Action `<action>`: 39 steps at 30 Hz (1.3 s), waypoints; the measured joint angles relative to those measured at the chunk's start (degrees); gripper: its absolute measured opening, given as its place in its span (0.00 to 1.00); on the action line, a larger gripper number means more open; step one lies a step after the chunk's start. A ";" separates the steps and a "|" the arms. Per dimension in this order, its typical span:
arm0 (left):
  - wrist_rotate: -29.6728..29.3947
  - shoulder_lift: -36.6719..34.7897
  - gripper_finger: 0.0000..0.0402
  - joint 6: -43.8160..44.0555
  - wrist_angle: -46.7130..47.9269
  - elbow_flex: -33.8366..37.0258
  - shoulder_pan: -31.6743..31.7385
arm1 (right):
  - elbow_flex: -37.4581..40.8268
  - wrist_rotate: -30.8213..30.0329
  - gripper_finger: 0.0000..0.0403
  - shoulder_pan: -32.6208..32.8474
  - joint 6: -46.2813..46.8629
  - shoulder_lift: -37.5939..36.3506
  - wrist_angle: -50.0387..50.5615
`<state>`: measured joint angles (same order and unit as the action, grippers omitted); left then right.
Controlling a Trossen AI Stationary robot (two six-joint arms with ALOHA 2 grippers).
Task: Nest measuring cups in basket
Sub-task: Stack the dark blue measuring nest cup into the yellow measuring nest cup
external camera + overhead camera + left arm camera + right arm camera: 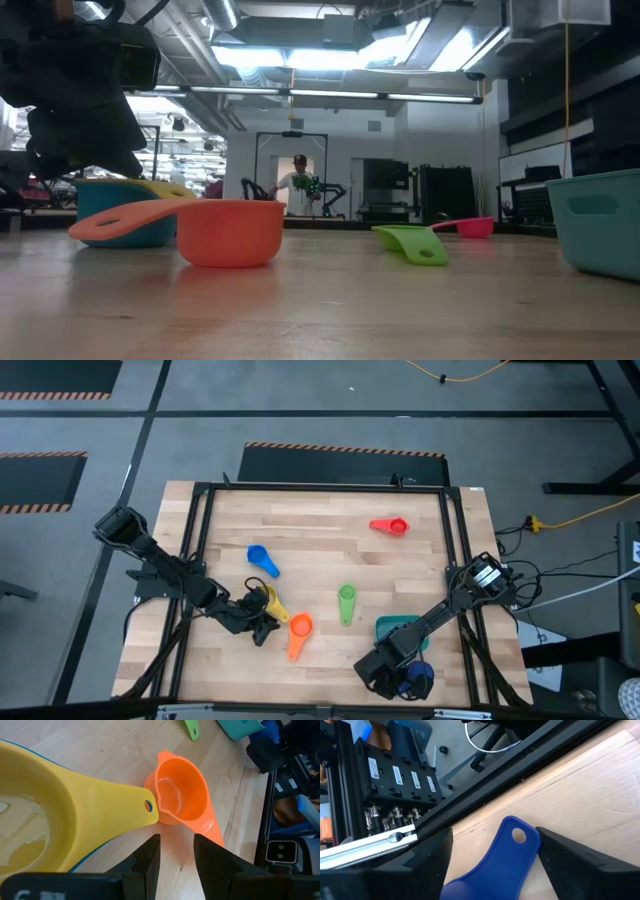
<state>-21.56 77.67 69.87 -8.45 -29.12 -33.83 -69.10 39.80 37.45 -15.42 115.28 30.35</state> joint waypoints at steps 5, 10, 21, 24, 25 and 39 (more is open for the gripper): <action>0.00 0.00 0.28 0.00 0.00 0.00 -0.01 | 0.01 -1.54 0.60 0.04 -0.11 0.00 0.00; 0.00 0.00 0.28 0.00 0.00 0.00 0.00 | 0.00 -2.64 0.52 0.11 -0.16 0.00 -0.11; 0.00 0.00 0.28 0.00 0.00 0.00 -0.01 | 0.00 -4.97 0.47 0.17 -0.15 -0.08 -0.07; 0.00 0.00 0.28 0.00 0.00 0.00 -0.02 | -0.02 -5.15 0.47 0.20 -0.16 -0.09 -0.07; 0.00 0.00 0.28 0.00 0.00 0.00 -0.02 | -0.02 -5.22 0.47 0.26 -0.16 -0.09 -0.07; 0.00 0.00 0.28 0.00 0.00 0.00 -0.02 | -0.04 -6.02 0.40 0.31 -0.16 -0.09 -0.22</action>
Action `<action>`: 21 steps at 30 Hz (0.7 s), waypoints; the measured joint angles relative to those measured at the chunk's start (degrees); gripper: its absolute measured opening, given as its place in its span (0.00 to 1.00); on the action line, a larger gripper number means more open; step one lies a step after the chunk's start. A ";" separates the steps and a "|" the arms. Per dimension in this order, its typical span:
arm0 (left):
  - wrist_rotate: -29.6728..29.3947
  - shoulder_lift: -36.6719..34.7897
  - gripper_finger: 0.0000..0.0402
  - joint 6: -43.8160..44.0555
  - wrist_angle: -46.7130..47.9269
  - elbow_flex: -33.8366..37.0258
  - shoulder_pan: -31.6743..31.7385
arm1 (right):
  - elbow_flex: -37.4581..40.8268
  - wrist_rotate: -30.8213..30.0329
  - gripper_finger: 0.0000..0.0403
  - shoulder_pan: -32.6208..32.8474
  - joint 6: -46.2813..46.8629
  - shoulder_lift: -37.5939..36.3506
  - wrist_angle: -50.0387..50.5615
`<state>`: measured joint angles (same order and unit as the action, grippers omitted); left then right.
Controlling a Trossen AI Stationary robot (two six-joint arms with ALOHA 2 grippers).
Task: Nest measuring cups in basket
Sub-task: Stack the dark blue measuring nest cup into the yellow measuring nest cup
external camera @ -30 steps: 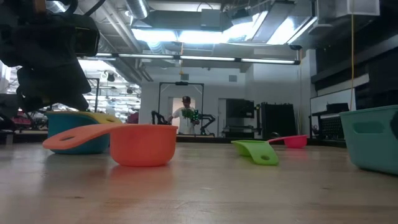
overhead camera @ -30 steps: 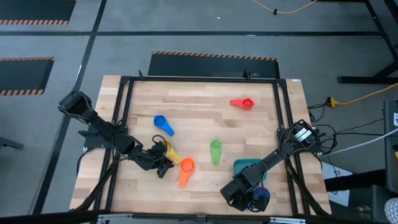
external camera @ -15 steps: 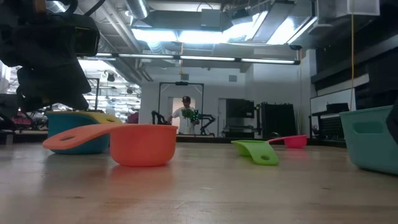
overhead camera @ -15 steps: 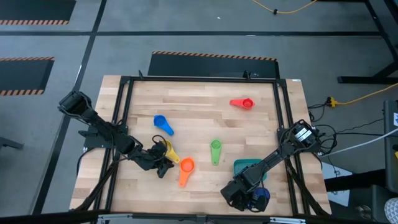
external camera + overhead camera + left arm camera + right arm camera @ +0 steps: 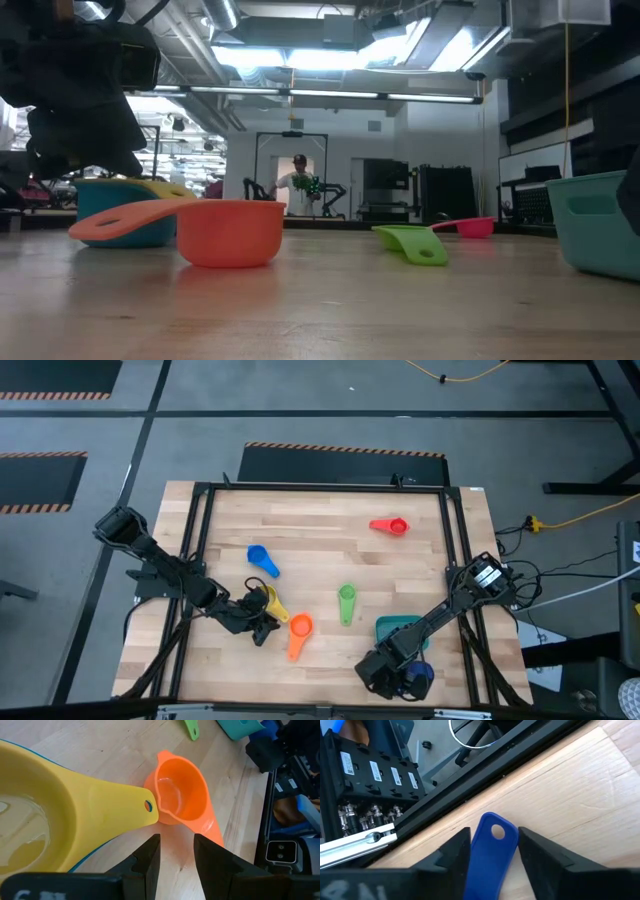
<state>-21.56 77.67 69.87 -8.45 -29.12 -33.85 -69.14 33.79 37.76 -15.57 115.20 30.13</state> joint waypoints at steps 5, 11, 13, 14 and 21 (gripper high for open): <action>0.00 0.00 0.28 0.00 0.00 0.00 0.02 | 0.00 -0.42 0.27 0.00 -0.01 0.04 -0.24; 0.00 0.00 0.28 0.00 0.00 0.00 0.01 | 0.00 -0.36 0.20 -0.02 -0.13 0.09 -0.11; 0.00 0.00 0.28 0.00 0.00 0.00 0.00 | 0.02 -0.10 0.18 -0.02 -0.13 0.09 0.05; 0.00 0.00 0.28 0.00 0.00 0.00 0.00 | 0.02 -0.03 0.18 -0.02 -0.13 0.09 0.03; 0.00 0.00 0.28 0.00 0.00 0.00 0.00 | 0.02 0.61 0.12 -0.02 0.05 0.09 0.00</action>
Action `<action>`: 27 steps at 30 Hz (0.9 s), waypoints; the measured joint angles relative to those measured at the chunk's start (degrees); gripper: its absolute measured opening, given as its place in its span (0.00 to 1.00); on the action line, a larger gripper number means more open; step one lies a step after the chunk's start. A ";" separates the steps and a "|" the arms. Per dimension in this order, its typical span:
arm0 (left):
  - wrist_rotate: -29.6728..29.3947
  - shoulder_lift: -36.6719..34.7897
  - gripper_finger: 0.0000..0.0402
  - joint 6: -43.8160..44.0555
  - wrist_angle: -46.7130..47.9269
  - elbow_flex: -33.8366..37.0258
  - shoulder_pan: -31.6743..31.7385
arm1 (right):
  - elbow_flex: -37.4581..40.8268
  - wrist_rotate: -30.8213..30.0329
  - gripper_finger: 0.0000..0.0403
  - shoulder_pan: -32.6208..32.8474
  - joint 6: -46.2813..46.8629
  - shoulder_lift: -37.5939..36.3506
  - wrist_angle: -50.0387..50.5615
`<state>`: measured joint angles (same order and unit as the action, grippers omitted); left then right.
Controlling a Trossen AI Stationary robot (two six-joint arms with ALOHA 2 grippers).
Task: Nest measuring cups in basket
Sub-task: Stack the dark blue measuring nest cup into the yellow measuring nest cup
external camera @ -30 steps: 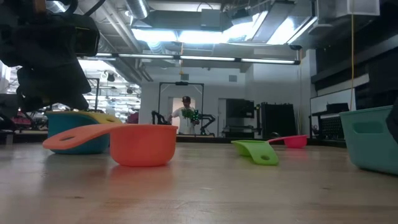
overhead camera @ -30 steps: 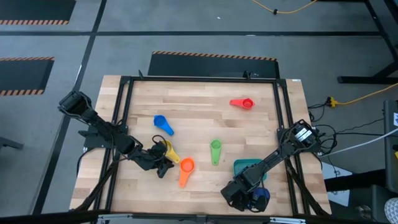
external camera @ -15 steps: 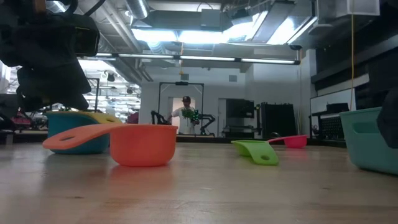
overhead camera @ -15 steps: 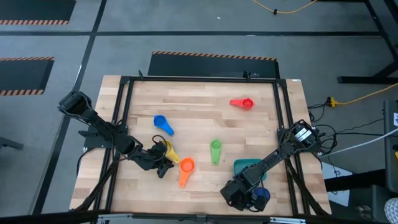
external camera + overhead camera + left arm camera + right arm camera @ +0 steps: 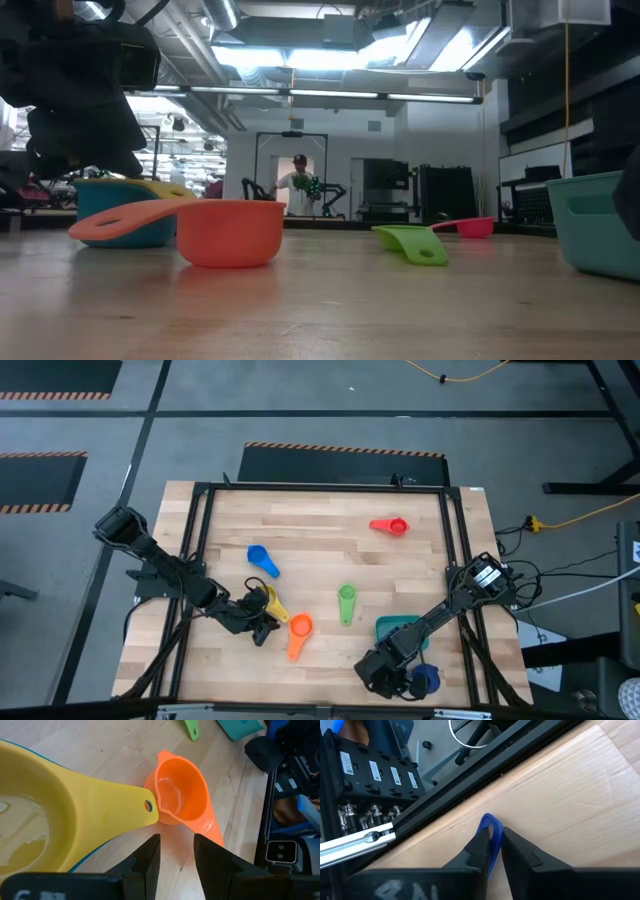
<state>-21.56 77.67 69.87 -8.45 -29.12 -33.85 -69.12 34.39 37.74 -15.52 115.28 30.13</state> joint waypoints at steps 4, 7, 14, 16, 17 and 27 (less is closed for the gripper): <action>0.00 0.00 0.28 0.00 0.00 0.00 0.00 | 0.00 -0.01 0.11 0.00 0.01 0.00 0.28; 0.00 0.00 0.28 0.00 -0.01 0.00 0.01 | 0.00 -0.02 0.11 0.00 0.14 0.00 0.61; 0.00 0.00 0.28 0.00 0.00 0.00 0.02 | -2.33 -0.83 0.11 0.02 0.27 0.00 6.46; 0.00 0.00 0.28 0.00 0.00 0.00 0.00 | -3.44 -0.81 0.11 0.02 0.27 0.00 7.72; 0.00 0.00 0.28 0.00 0.00 0.00 0.00 | -3.93 -0.81 0.11 0.02 0.28 0.00 8.27; 0.00 0.00 0.28 0.00 0.00 0.00 0.01 | -8.54 -0.46 0.11 0.02 0.17 0.00 12.85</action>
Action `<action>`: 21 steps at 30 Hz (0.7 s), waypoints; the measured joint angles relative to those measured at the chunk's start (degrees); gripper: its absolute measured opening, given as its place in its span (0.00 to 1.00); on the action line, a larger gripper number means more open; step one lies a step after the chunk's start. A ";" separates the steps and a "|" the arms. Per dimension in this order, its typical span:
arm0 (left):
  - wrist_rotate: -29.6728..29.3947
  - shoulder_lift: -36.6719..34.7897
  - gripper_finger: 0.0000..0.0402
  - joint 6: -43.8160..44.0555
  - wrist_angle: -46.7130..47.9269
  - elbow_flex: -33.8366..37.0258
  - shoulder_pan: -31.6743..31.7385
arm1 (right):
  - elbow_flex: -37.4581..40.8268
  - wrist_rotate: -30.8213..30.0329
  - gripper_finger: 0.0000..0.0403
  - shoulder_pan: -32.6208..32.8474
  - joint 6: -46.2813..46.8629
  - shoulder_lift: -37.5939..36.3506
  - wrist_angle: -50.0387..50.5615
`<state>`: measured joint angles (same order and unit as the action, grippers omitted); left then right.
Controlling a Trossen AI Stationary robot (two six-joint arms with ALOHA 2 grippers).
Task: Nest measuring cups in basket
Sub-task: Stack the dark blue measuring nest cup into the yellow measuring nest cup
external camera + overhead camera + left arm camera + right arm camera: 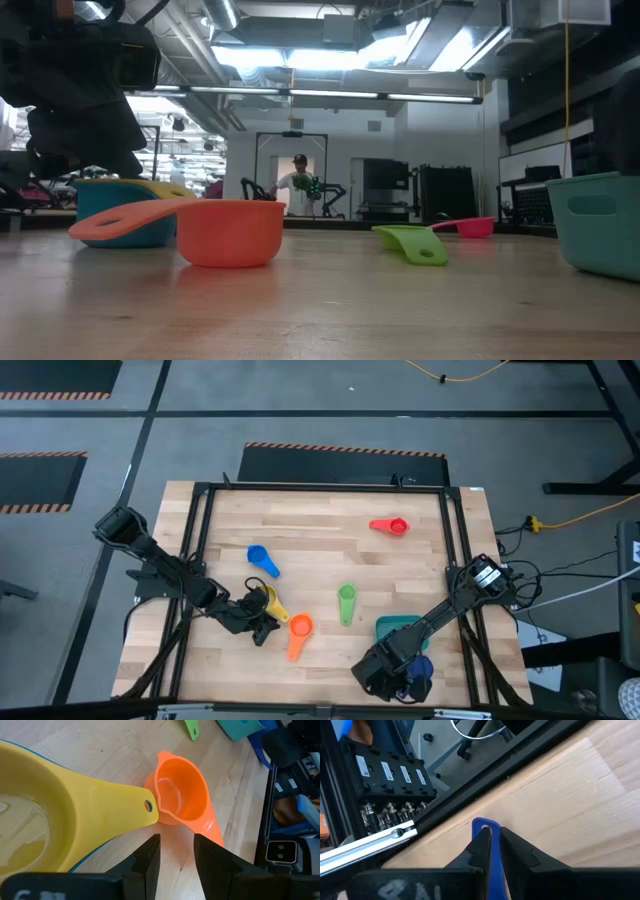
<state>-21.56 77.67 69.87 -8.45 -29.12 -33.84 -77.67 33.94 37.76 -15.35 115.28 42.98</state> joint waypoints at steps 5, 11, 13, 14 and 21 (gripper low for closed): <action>0.00 0.00 0.28 0.01 -0.01 0.00 -0.01 | -0.53 0.19 0.11 0.00 2.74 0.00 -0.16; 0.00 0.00 0.28 0.01 0.00 0.00 -0.01 | -0.53 0.22 0.11 0.00 3.07 0.00 -0.16; 0.00 0.00 0.28 0.00 0.00 0.00 -0.01 | -0.53 0.22 0.14 0.00 3.11 0.00 -0.18; 0.00 0.00 0.28 0.01 0.00 0.00 0.00 | -0.53 0.22 0.16 0.00 3.38 0.00 -0.18; 0.00 0.00 0.28 0.00 0.00 0.00 0.01 | -0.51 0.21 0.33 -0.04 14.58 0.00 -1.70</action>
<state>-21.56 77.67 69.87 -8.45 -29.12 -33.83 -78.17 34.15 37.71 -0.77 115.28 41.28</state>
